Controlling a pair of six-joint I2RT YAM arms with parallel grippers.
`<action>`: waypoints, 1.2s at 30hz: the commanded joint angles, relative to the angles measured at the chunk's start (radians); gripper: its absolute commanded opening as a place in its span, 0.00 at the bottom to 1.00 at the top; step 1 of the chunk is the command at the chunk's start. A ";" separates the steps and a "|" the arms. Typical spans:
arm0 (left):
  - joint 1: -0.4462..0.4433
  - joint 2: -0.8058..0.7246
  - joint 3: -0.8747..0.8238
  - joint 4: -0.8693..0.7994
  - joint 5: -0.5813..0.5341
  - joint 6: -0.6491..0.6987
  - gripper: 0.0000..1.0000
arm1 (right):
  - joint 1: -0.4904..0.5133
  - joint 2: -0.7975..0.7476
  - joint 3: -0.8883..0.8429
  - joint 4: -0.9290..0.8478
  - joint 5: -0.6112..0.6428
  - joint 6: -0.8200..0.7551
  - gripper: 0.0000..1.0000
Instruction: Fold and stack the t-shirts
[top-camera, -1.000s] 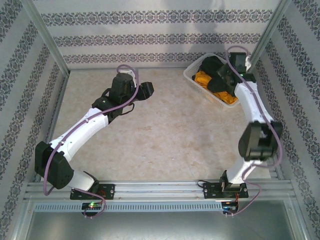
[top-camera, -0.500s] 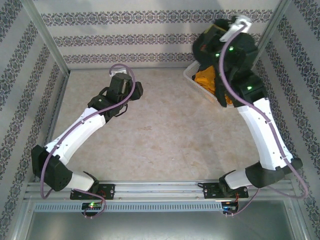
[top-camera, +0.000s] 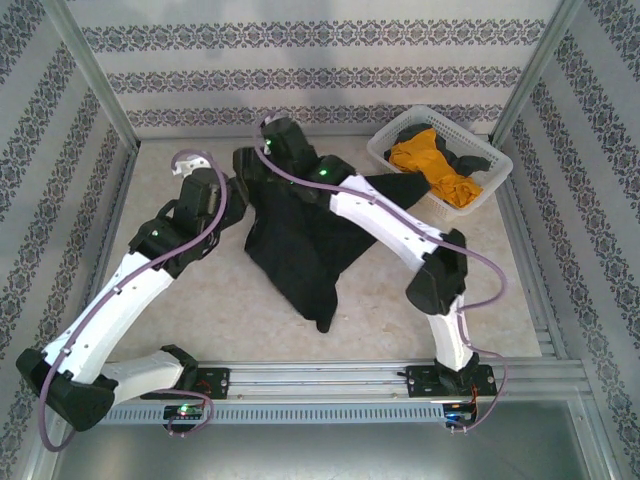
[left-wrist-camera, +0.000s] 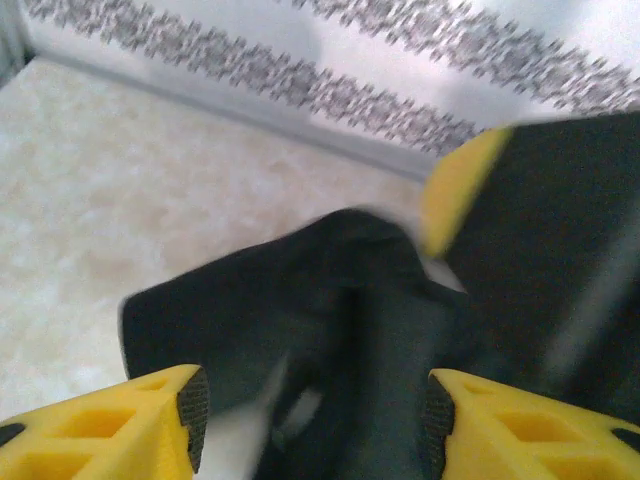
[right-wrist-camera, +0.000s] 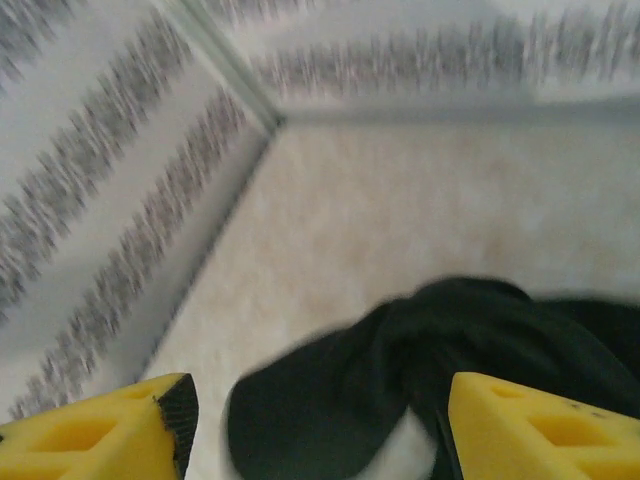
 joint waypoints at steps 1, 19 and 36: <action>0.005 -0.056 -0.060 -0.110 0.013 -0.027 0.68 | -0.017 -0.092 -0.029 -0.020 -0.113 0.054 0.68; 0.003 0.166 -0.468 0.309 0.392 -0.386 0.80 | -0.543 -0.441 -0.772 0.100 -0.020 0.018 0.60; 0.034 0.206 -0.580 0.378 0.394 -0.574 0.69 | -0.604 0.211 -0.224 0.143 0.048 0.293 0.39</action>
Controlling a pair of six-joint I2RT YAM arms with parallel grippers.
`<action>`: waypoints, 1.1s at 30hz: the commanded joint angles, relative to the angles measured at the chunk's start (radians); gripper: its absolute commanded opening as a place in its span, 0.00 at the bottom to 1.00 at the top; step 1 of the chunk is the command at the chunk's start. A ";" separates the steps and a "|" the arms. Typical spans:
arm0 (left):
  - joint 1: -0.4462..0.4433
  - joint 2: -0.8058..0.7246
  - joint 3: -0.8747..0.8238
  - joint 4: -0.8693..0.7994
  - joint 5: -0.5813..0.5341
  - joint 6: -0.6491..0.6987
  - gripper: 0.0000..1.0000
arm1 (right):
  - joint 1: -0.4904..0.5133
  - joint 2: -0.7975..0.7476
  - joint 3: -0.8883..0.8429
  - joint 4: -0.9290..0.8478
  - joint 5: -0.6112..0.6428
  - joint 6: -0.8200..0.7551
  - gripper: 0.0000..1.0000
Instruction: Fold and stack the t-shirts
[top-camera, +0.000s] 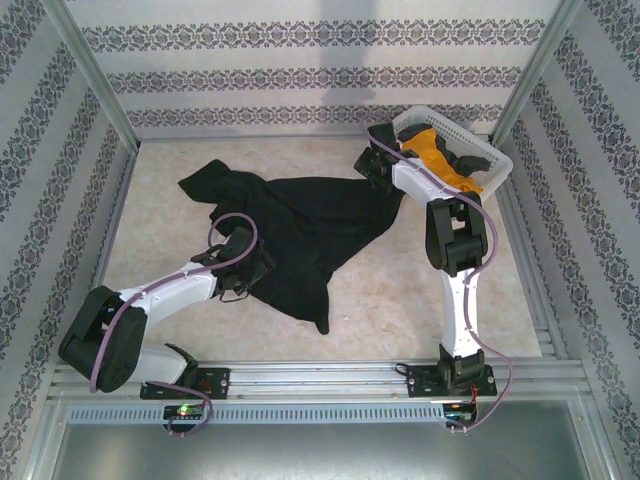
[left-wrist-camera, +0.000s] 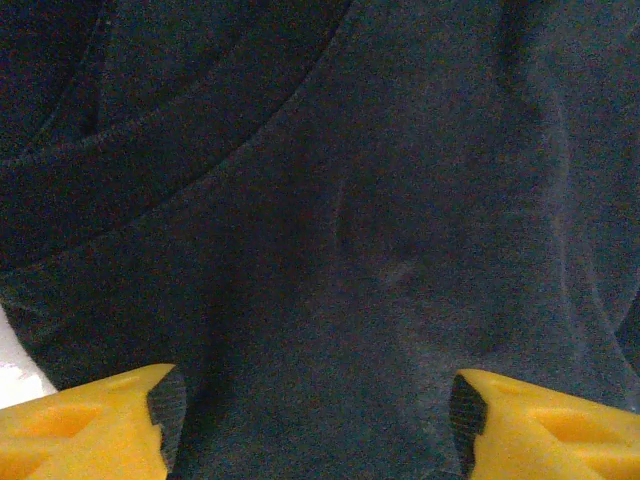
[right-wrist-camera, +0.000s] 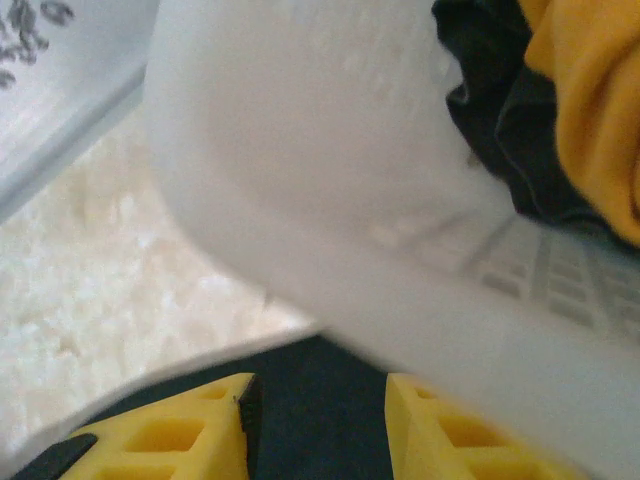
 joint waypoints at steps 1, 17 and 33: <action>0.023 -0.052 -0.021 0.020 -0.010 -0.034 0.68 | -0.050 0.034 0.064 0.028 0.073 0.078 0.39; 0.079 0.050 0.018 -0.063 0.064 -0.027 0.76 | -0.080 -0.062 0.110 0.015 -0.048 -0.020 0.48; 0.166 -0.064 0.021 -0.079 -0.034 -0.082 0.00 | -0.055 -0.545 -0.653 0.006 -0.004 0.010 0.62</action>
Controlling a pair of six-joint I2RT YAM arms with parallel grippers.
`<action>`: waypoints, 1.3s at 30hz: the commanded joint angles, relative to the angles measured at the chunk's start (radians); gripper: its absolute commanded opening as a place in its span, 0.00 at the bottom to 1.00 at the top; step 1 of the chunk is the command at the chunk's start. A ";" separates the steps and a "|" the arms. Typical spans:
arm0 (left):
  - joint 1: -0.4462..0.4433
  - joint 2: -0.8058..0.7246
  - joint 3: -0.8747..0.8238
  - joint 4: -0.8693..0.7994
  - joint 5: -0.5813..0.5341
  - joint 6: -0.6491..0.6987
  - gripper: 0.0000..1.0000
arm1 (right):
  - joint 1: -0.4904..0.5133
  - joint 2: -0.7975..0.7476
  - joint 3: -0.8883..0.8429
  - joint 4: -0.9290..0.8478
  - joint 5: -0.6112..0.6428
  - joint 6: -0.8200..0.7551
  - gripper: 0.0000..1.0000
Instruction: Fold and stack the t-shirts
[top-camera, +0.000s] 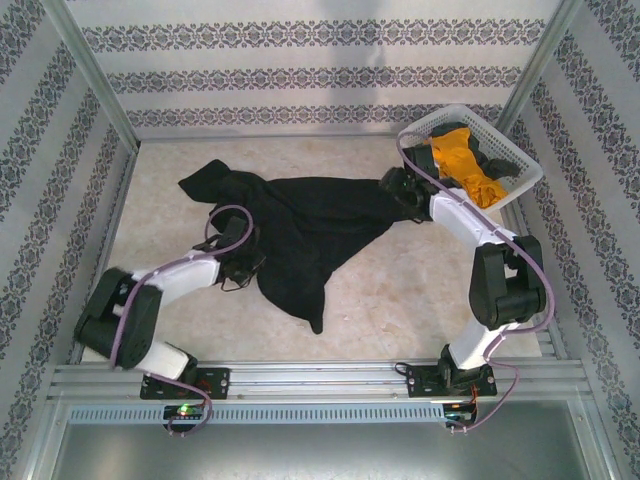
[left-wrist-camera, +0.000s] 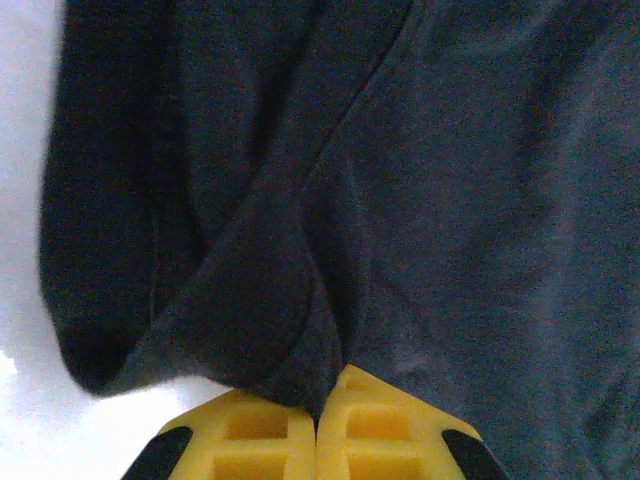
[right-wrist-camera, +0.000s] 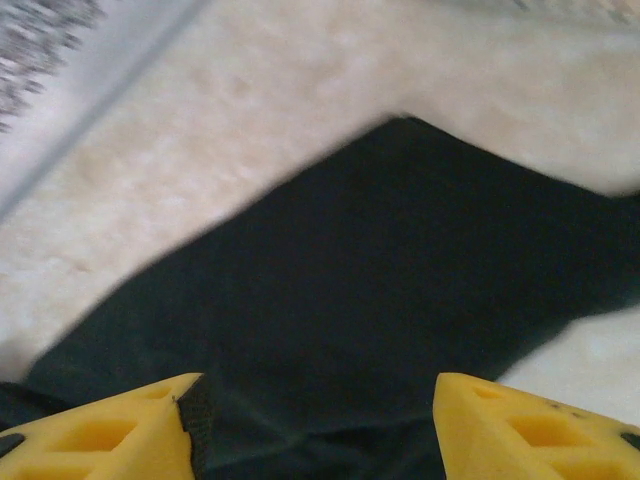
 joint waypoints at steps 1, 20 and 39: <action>0.093 -0.206 -0.038 -0.168 -0.106 -0.027 0.00 | -0.008 0.009 -0.071 -0.025 -0.017 0.010 0.62; 0.269 -0.454 -0.100 -0.245 -0.001 0.077 0.00 | 0.126 -0.028 -0.183 -0.145 -0.013 0.190 0.71; 0.270 -0.492 0.017 -0.280 0.027 0.178 0.00 | 0.105 0.082 -0.129 -0.050 -0.062 0.241 0.03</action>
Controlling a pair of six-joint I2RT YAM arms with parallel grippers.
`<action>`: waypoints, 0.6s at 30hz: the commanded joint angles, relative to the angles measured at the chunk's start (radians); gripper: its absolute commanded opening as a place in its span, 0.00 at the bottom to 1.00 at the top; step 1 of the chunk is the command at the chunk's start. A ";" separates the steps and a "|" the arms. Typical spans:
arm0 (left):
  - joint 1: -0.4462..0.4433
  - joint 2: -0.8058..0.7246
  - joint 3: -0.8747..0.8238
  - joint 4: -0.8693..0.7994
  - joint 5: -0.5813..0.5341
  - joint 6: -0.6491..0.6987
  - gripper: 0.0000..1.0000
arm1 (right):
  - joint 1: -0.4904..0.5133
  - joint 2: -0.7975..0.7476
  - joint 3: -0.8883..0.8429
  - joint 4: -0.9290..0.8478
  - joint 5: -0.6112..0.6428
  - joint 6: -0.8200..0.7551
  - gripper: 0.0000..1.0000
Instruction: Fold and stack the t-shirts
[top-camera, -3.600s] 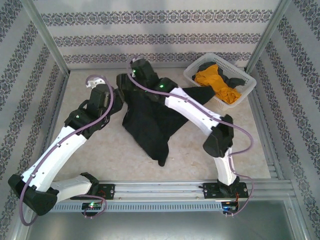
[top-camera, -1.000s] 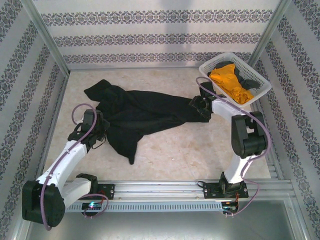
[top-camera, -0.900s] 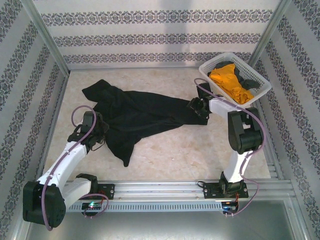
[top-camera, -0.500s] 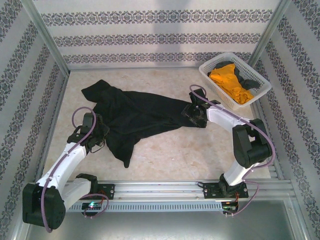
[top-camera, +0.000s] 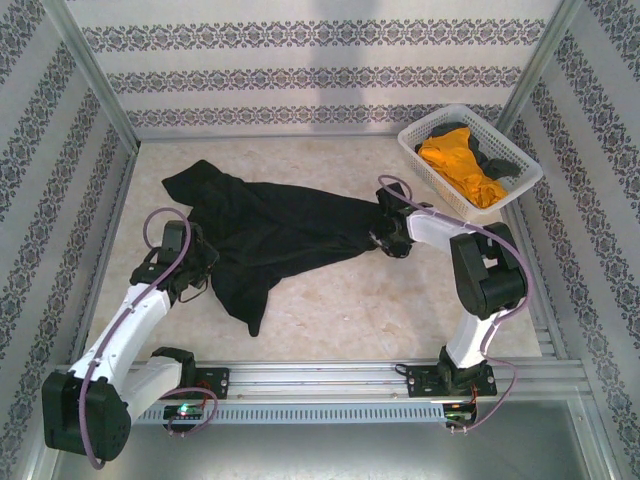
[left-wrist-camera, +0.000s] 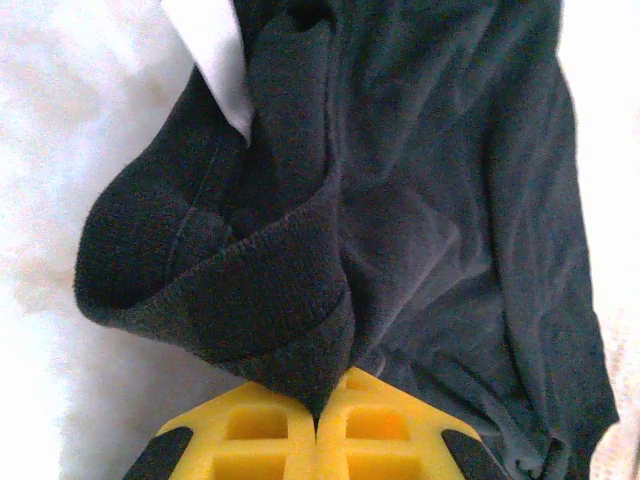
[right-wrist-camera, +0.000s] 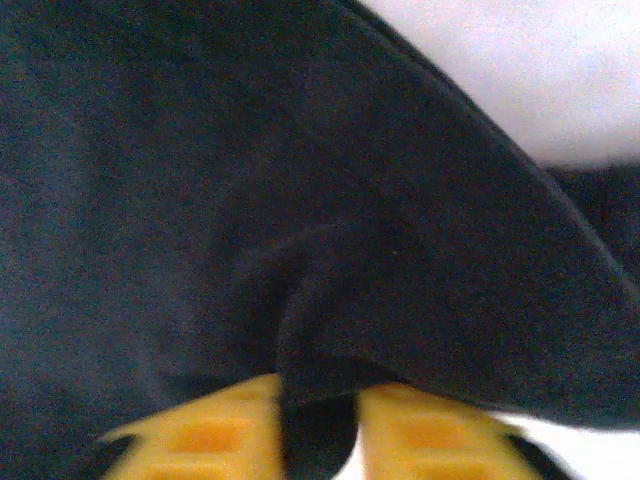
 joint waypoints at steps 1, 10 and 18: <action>0.013 -0.042 0.075 -0.019 0.009 0.057 0.00 | -0.005 -0.049 0.046 0.010 0.029 -0.031 0.00; 0.014 -0.118 0.313 0.055 -0.076 0.131 0.00 | -0.004 -0.409 0.141 0.031 0.147 -0.224 0.00; 0.014 -0.275 0.421 0.152 -0.170 0.200 0.00 | 0.009 -0.672 0.152 0.052 0.168 -0.313 0.00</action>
